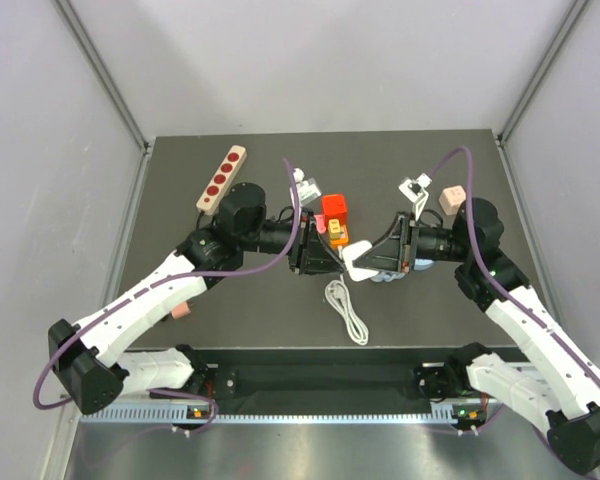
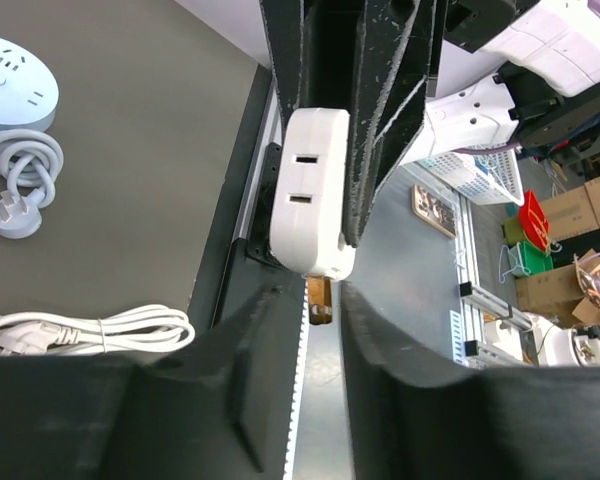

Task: Insert the plug
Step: Pick up the plug from the center of the board.

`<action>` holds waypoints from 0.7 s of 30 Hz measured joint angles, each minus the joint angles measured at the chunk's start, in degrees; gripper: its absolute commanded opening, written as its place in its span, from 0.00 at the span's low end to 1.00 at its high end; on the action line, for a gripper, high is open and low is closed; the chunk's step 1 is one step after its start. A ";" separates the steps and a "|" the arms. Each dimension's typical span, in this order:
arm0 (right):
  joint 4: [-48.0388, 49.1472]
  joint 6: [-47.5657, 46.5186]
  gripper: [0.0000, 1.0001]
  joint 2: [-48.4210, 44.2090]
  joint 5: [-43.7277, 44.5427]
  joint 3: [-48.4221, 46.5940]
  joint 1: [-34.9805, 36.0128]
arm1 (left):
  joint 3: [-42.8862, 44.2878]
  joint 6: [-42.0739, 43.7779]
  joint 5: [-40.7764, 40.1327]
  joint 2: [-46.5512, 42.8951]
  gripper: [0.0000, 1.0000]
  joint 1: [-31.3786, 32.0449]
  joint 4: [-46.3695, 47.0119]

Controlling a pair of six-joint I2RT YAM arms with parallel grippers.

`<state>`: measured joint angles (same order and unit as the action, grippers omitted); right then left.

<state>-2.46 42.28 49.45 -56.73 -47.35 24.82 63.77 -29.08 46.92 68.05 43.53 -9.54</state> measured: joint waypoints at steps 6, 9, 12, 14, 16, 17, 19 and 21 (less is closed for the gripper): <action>4.26 2.36 0.00 -0.39 -0.55 1.90 -0.24 | -0.55 0.17 0.63 -0.02 0.00 -0.02 0.76; 5.44 2.95 0.00 -0.50 -0.79 2.45 -0.33 | -0.63 0.28 0.87 -0.02 0.00 -0.04 0.94; 6.19 2.97 0.00 -0.74 -1.03 2.75 -0.59 | -0.63 0.31 1.16 -0.02 0.09 -0.04 1.22; 6.05 2.86 0.00 -0.76 -1.29 2.75 -0.92 | -0.63 0.61 1.05 0.00 0.40 -0.04 1.44; 5.22 2.58 0.00 -0.85 -1.36 2.73 -1.46 | -0.63 0.87 0.68 0.00 0.54 -0.04 1.31; 4.11 1.84 0.00 -0.94 -1.36 2.71 -2.08 | -0.63 1.38 0.24 0.00 0.61 -0.04 0.96; 0.07 -0.59 0.00 -0.98 -1.05 2.27 -3.91 | -0.63 2.64 -1.49 0.00 0.68 -0.04 -0.46; -5.53 -3.89 0.00 -0.92 -0.20 1.11 -6.23 | -0.68 3.89 -3.63 0.00 0.73 -0.04 -1.79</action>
<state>-7.99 38.39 48.53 -56.93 -46.24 18.59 63.09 -25.19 43.29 68.05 43.48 -11.33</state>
